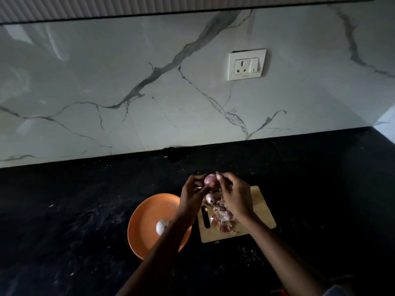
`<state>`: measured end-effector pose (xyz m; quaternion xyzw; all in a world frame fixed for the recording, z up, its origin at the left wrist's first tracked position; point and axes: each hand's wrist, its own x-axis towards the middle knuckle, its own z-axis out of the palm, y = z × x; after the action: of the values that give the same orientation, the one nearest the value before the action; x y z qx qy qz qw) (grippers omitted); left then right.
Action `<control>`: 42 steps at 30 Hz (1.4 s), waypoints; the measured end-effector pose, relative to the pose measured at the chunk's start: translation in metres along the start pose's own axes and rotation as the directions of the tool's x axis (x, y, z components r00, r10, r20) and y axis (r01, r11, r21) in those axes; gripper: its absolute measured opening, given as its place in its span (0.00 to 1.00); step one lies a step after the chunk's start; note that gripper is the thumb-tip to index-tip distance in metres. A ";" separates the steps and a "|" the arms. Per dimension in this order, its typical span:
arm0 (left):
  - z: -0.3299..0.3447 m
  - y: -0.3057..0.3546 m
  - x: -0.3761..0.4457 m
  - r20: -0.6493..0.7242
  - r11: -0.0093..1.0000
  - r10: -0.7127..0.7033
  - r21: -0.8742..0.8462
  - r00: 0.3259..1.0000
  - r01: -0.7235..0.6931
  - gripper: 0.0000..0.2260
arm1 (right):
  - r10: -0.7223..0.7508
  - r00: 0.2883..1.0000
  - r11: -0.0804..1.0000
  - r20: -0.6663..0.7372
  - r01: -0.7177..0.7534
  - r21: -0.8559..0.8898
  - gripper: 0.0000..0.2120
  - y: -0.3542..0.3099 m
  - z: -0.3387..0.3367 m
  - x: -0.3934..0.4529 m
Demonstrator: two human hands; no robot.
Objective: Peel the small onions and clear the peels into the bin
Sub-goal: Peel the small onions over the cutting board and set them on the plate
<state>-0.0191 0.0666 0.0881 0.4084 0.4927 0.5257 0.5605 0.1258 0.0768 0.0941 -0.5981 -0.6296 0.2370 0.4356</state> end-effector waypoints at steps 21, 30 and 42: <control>-0.008 0.005 -0.003 0.069 0.997 -0.056 -0.042 0.996 0.059 0.25 | 0.178 0.903 0.939 0.392 -0.036 -0.342 0.14 0.040 -0.031 0.005; -0.004 0.007 -0.004 0.020 0.995 -0.056 -0.086 0.998 0.057 0.22 | 0.022 0.947 0.998 0.320 -0.040 0.050 0.14 -0.002 -0.029 0.018; -0.005 0.003 -0.004 -0.003 0.996 -0.043 -0.080 0.999 0.042 0.22 | 0.063 0.965 0.990 0.255 -0.094 0.109 0.09 0.000 -0.018 0.011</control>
<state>-0.0248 0.0625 0.0906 0.3738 0.4813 0.5339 0.5862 0.1420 0.0834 0.1062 -0.5605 -0.6401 0.3653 0.3778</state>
